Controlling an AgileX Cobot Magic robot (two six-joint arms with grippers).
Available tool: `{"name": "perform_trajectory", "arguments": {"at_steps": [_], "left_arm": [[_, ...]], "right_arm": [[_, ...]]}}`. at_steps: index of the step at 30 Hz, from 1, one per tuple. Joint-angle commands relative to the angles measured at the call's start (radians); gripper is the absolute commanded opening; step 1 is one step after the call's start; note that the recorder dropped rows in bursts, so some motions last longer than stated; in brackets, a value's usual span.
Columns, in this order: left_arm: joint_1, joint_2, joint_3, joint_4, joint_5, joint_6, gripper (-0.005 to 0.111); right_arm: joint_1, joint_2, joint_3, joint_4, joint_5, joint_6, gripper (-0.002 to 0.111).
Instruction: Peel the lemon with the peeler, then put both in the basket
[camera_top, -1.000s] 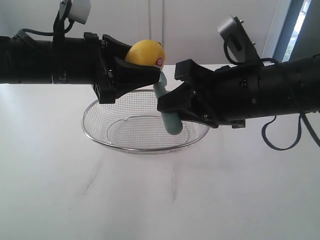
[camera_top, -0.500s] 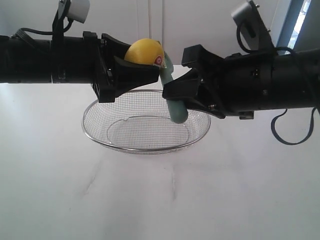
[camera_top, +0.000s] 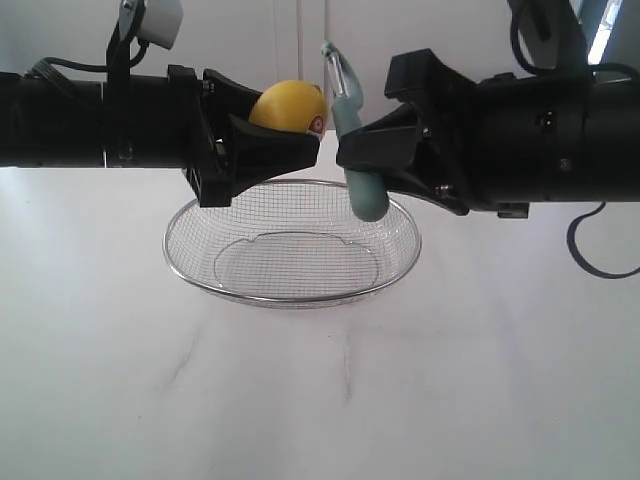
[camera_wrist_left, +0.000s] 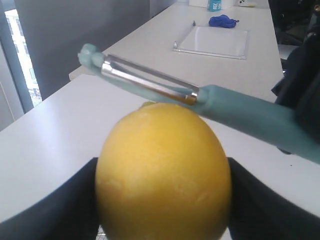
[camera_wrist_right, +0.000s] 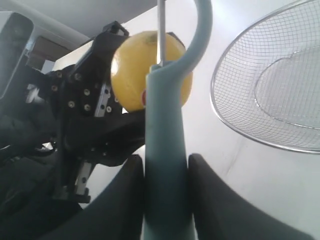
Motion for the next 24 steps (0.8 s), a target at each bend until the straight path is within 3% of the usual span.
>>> {"name": "perform_trajectory", "arguments": {"at_steps": [1, 14, 24], "left_arm": [[0.001, -0.014, 0.005, -0.022, 0.02, 0.002, 0.0], [0.001, -0.014, 0.005, -0.022, 0.022, 0.002, 0.0], [0.001, -0.014, 0.005, -0.022, 0.022, 0.002, 0.0]], "right_arm": [[-0.004, -0.008, 0.001, -0.132, -0.046, 0.1, 0.0], [-0.004, 0.123, 0.001, -0.188, 0.045, 0.135, 0.0], [-0.004, 0.143, 0.001, -0.036, 0.127, -0.003, 0.0]]}}
